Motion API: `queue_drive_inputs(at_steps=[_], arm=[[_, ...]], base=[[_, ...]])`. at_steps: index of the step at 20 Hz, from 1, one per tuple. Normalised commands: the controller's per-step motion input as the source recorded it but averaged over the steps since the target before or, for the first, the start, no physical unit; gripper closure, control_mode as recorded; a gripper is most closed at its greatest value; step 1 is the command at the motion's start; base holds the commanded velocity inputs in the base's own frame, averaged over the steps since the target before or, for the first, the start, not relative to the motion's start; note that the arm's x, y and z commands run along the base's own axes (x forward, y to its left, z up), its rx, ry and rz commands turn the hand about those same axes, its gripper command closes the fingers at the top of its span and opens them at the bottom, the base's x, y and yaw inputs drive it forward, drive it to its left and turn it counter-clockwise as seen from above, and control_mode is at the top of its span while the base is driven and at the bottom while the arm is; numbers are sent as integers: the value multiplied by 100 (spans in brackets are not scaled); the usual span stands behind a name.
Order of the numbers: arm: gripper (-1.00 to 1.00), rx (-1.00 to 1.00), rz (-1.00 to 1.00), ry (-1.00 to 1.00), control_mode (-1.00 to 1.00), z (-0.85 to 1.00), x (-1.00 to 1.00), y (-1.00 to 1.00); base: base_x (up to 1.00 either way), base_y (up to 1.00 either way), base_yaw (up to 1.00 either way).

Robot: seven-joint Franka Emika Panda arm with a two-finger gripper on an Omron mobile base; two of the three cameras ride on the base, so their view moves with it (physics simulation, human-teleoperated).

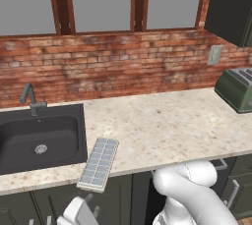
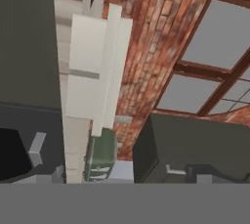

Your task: The ice cube tray has been filled with water. Take the tray and place it in the freezer to make ice. Close the freezer door after placing the tray.

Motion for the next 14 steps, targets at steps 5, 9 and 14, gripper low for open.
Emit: queue_drive_inputs(at_steps=[5, 9, 14], arm=[[-100, 7, 1, 0, -100, -3, 1, 1], [-100, 2, 8, 2, -100, -3, 12, 11], [-100, 0, 14, 5, -100, 0, 19, 7]], base=[[0, 0, 0], [0, 0, 0], [0, 0, 0]])
